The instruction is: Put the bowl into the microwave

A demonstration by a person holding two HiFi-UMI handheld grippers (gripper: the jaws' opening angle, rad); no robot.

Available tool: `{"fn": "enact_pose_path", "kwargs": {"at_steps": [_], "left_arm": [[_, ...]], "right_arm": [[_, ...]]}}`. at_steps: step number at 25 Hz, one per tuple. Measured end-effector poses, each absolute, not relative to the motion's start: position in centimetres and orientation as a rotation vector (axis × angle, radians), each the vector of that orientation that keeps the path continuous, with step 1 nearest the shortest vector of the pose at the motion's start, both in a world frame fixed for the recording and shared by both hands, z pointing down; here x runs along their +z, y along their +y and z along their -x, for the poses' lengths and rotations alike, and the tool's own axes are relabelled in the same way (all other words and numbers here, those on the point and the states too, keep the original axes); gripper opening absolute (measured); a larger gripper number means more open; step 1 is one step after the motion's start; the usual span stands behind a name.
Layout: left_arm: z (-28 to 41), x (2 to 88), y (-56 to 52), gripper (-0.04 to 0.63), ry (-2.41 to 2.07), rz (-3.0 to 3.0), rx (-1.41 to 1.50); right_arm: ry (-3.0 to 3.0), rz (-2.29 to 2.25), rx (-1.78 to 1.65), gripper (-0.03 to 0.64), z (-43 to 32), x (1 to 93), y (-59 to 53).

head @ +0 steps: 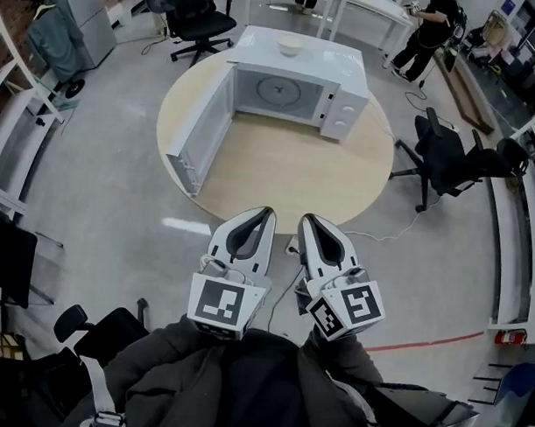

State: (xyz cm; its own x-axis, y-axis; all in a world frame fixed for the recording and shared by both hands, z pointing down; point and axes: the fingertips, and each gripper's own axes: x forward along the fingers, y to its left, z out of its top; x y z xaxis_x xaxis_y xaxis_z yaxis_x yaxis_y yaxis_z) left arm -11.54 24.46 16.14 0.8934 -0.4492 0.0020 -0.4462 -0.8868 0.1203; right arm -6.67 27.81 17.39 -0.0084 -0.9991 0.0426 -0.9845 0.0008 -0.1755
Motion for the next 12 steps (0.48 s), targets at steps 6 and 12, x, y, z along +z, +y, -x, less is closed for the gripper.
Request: {"fn": "enact_pose_path", "kwargs": {"at_steps": [6,12], "left_arm": [[12.5,16.4,18.1,0.011,-0.678,-2.923,-0.055],[12.4,16.2,14.5,0.011,-0.67,-2.908,-0.085]], "right_arm": [[2.154,2.199,-0.222,0.009,7.3,16.9,22.1],[2.197,2.211,-0.214,0.009,7.5,16.5,18.0]]}}
